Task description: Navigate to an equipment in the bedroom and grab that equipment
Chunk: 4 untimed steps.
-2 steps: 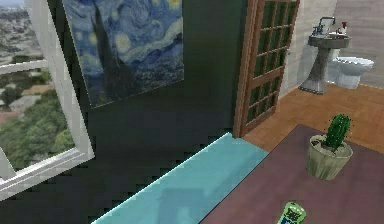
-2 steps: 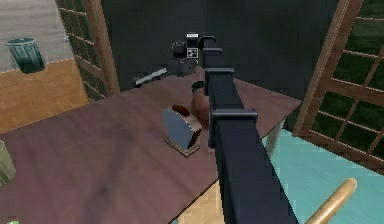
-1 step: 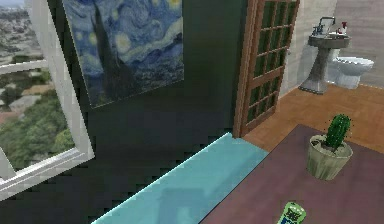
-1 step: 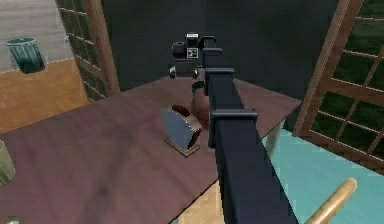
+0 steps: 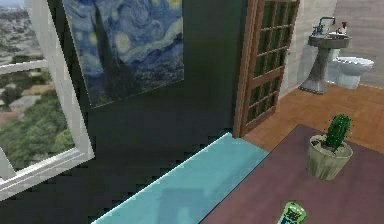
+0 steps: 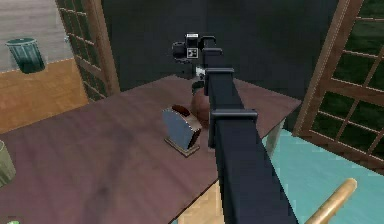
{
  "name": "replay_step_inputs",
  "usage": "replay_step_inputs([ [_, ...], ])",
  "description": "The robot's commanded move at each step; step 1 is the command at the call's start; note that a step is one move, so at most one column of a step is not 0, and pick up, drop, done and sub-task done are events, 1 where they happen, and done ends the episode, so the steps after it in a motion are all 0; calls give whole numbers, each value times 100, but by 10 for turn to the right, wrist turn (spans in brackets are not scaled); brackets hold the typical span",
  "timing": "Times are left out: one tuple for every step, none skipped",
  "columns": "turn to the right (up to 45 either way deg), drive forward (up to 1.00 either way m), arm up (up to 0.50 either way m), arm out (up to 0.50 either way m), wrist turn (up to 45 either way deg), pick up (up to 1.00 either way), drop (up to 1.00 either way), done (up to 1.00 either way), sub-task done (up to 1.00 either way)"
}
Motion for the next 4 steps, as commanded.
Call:
replay_step_inputs([
  [0, 0, -20, 0, 0, 0, 0, 0, 0],
  [0, 0, 0, 0, 0, 100, 0, 0, 0],
  [0, 0, 10, 0, 0, 0, 0, 0, 0],
  [0, 0, 0, 0, 0, 0, 0, 100, 0],
])
